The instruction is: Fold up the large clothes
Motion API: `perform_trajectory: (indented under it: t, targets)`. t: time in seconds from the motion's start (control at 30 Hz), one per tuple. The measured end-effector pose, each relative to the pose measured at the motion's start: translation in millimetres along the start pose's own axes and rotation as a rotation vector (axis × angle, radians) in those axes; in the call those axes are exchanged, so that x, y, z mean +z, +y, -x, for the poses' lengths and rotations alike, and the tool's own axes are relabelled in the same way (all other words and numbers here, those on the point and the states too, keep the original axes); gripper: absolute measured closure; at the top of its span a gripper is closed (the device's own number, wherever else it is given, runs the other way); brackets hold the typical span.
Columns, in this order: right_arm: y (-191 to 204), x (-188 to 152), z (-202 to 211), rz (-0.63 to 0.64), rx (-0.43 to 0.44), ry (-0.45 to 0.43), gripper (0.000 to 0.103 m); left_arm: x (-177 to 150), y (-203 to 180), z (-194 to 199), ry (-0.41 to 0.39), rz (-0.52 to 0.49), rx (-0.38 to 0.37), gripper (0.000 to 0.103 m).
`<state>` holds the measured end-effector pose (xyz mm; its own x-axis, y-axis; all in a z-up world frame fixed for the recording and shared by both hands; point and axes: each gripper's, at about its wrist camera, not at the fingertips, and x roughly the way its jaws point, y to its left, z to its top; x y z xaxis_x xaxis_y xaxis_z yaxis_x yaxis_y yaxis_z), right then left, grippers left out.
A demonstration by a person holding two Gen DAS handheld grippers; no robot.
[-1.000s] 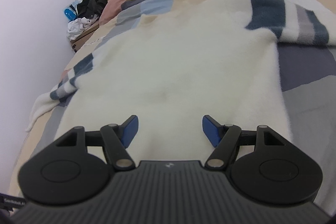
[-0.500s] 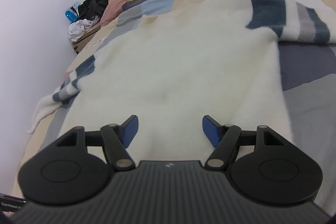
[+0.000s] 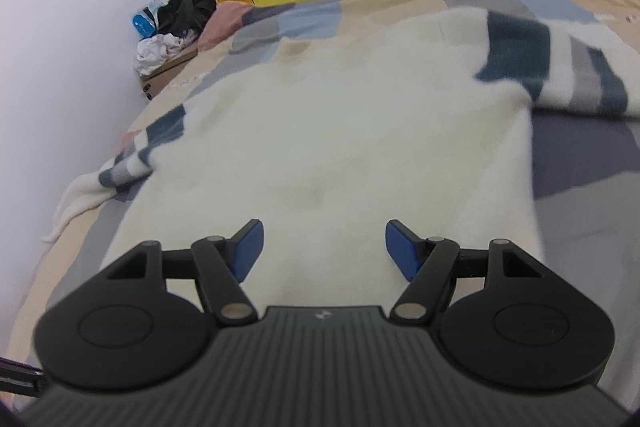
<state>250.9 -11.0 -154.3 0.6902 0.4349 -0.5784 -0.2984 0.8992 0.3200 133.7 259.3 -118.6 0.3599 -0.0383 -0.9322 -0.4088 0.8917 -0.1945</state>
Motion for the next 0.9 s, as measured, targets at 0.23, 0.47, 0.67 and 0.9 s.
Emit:
perform_trajectory:
  t: [0.23,0.47,0.67,0.9]
  targets:
    - [14,4,15,0.077,0.002,-0.044,0.033,0,-30,30,-0.162,-0.085,0.035,0.054]
    - [7,12,32,0.096,-0.048,-0.084,0.033,-1,-88,49,-0.314,-0.195,0.029,0.052]
    - [-11,22,45,0.044,-0.066,-0.124,0.033,8,-127,48,-0.402,-0.221,-0.02,0.051]
    - [-47,40,56,-0.028,-0.15,-0.193,0.033,21,-159,29,-0.476,-0.246,-0.043,0.051]
